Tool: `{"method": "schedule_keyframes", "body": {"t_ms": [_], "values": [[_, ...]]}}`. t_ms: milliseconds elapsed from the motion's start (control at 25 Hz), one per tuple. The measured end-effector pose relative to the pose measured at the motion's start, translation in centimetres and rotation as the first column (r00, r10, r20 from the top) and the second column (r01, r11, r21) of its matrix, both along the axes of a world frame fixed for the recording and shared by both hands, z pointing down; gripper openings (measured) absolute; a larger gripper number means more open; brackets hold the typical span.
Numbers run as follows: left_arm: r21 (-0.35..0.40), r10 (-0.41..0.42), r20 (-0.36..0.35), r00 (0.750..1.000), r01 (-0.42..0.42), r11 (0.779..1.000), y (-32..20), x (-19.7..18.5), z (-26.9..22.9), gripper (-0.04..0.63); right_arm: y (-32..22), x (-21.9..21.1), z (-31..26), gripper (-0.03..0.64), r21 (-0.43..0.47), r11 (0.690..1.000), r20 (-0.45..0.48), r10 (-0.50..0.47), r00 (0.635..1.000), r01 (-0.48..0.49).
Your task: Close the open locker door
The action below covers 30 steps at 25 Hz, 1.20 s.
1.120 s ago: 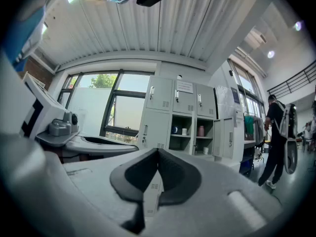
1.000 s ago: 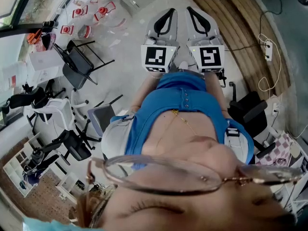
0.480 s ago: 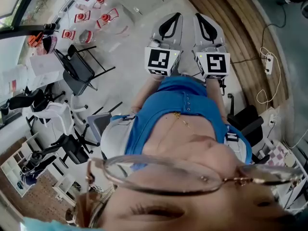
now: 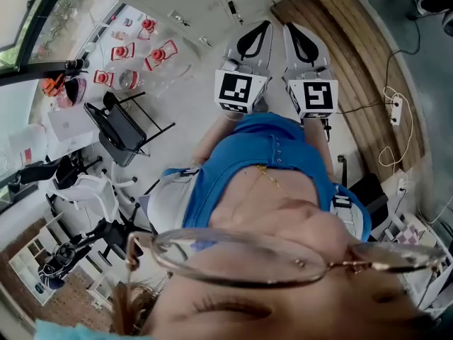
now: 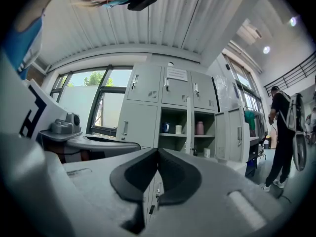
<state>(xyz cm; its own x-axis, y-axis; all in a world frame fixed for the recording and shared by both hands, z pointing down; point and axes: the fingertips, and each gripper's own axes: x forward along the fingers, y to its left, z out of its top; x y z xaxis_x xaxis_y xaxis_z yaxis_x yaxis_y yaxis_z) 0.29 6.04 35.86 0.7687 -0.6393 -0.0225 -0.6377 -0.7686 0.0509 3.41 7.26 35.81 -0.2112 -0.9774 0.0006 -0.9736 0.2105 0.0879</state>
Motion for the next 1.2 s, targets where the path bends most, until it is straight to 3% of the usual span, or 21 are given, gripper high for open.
{"method": "schedule_keyframes", "body": {"t_ms": [320, 640, 1200], "values": [[-0.003, 0.029, 0.021, 0.999, -0.029, 1.000, -6.5, -0.1, 1.1, 0.000, -7.2, -0.4, 0.7, 0.002, 0.000, 1.000, 0.013, 0.004, 1.000, -0.004], [-0.024, 0.000, 0.027, 1.000, 0.001, 1.000, -11.5, 0.6, 1.7, 0.000, -12.0, 0.9, 1.3, 0.002, -0.025, 1.000, 0.029, -0.014, 0.999, 0.015], [-0.003, -0.169, 0.032, 0.985, 0.169, 0.986, -23.4, 7.1, -0.3, 0.000, -24.3, 7.4, -1.5, 0.002, 0.024, 0.979, 0.051, -0.203, 0.978, 0.202]]}}
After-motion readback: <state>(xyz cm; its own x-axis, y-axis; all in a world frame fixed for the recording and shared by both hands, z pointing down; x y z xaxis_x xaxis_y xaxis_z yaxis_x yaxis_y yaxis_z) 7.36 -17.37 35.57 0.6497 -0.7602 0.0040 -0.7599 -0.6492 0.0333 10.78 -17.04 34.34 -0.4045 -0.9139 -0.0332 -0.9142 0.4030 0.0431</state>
